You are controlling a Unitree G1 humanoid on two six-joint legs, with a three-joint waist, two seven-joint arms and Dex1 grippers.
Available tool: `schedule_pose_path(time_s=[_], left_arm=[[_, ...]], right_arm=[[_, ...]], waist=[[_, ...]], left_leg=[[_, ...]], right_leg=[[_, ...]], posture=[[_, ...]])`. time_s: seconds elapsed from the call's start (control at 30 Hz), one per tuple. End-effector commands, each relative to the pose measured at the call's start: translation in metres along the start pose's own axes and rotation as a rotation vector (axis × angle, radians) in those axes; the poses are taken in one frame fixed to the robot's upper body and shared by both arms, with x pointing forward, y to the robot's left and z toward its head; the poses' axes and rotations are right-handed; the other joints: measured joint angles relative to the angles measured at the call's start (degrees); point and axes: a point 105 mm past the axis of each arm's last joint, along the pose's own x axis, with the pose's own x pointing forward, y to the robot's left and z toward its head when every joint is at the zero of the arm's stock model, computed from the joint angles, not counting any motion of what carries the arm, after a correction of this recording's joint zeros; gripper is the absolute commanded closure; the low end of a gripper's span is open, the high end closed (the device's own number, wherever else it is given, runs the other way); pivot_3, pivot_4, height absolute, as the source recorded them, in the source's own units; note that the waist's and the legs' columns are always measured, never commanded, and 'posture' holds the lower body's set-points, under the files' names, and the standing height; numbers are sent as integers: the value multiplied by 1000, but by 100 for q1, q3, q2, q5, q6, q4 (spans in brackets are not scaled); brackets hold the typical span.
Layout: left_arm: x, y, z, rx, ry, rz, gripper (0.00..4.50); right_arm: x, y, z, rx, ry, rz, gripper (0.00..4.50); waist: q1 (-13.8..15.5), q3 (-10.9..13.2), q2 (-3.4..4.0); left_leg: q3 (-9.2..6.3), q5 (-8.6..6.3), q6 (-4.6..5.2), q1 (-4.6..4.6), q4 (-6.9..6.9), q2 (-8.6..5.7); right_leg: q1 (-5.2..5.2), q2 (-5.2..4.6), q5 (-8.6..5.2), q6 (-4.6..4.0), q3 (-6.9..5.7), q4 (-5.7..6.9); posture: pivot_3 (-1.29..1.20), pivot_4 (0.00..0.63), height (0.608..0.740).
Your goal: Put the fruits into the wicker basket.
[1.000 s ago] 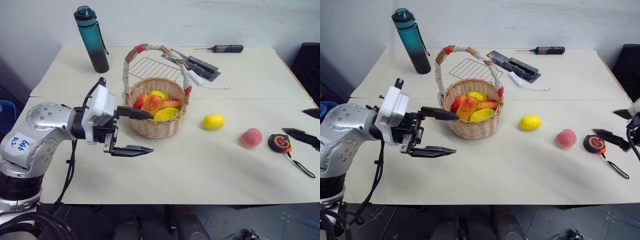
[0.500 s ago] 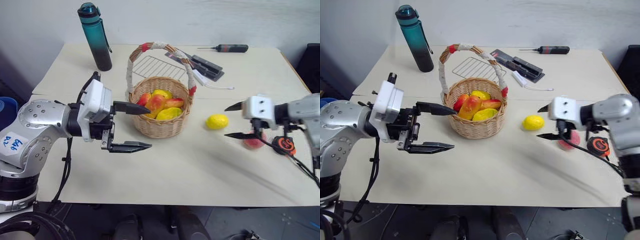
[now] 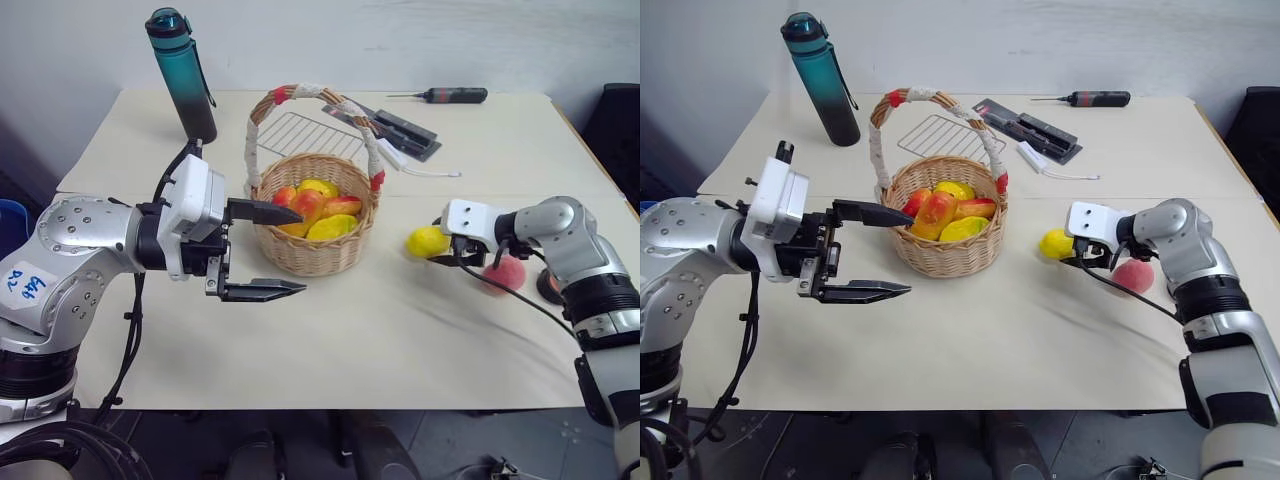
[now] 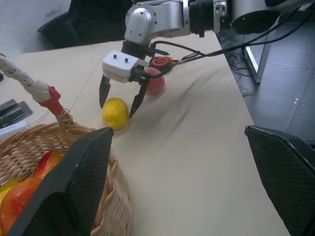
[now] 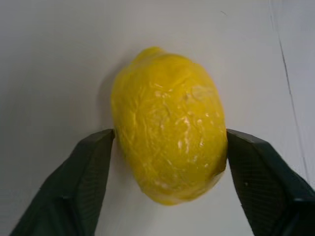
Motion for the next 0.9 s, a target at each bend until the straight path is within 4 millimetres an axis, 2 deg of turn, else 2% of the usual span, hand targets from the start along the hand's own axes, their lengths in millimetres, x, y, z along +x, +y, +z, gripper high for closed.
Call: schedule_pose_path(time_s=[0.03, 0.13, 0.2, 0.33, 0.43, 0.57, 0.63, 0.73, 0.8, 0.83, 0.9], left_arm=[[-4, 2, 9, 51, -8, 17, 0], [-7, 4, 8, 47, -5, 37, 0], [-10, 6, 8, 38, -6, 62, 0], [-32, 8, 5, -15, -1, 166, 0], [-48, 7, 1, -43, 24, 235, 0], [-63, 4, -3, -71, 54, 308, 0], [-65, 3, -4, -76, 62, 319, 0], [-64, 2, -4, -64, 80, 319, 0], [-65, 6, -4, -49, 91, 332, 0], [-66, 8, -2, -44, 88, 339, 0], [-67, 11, 1, -37, 80, 342, 0]], right_arm=[[-8, -10, 13, -6, -63, -28, 2033], [-10, -8, 15, 9, -81, -15, 2182], [-14, -4, 24, 36, -151, 11, 2184], [-44, 21, 86, 159, -440, 157, 2184], [-50, 33, 125, 206, -553, 165, 2184], [-36, 31, 173, 309, -641, 67, 2184], [-22, 22, 186, 350, -634, -23, 2184], [-9, 19, 199, 376, -629, -63, 2184], [0, 19, 197, 357, -590, -104, 1460], [3, 20, 195, 364, -578, -111, 1273], [1, 23, 193, 387, -583, -100, 595]], waist=[[-17, 0, 0], [-39, 0, 0], [-53, 0, 0], [-73, 1, 2], [-75, 1, 1], [-88, -2, -14], [-80, -2, -14], [-32, -3, -16], [-3, -4, -17], [3, -4, -18], [15, -4, -17]], left_leg=[[0, 0, -1, 0, 0, 0], [-2, 1, -1, 0, 0, 0], [-3, 1, -1, -2, 0, 0], [-5, -3, -7, 1, -2, 7], [-7, -3, -22, -2, 0, 13], [-14, 0, -27, -3, 1, 11], [-13, 0, -26, -7, 0, 6], [-13, 2, -23, -33, 0, 1], [-12, 1, -21, -52, 0, 1], [-11, -1, -17, -54, 0, 1], [-10, -6, -10, -64, -1, 2]], right_leg=[[0, 0, 0, 0, 0, 1], [0, 0, 0, 0, -1, 2], [-1, 0, 0, 0, -2, 2], [-4, 1, 0, 0, -4, 16], [-18, 4, -5, -6, -7, 35], [-19, 4, -6, -18, -10, 35], [-23, 1, -7, -20, -9, 34], [-55, -3, -7, -22, -10, 35], [-74, -4, -6, -22, -10, 33], [-76, -5, -6, -21, -10, 30], [-81, -5, -7, -21, -10, 19]], posture=[[0, 150, 740], [0, 150, 740], [0, 150, 740], [0, 150, 740], [0, 150, 740], [0, 150, 740], [0, 150, 740], [0, 150, 740], [0, 150, 740], [0, 150, 740], [0, 150, 740]])
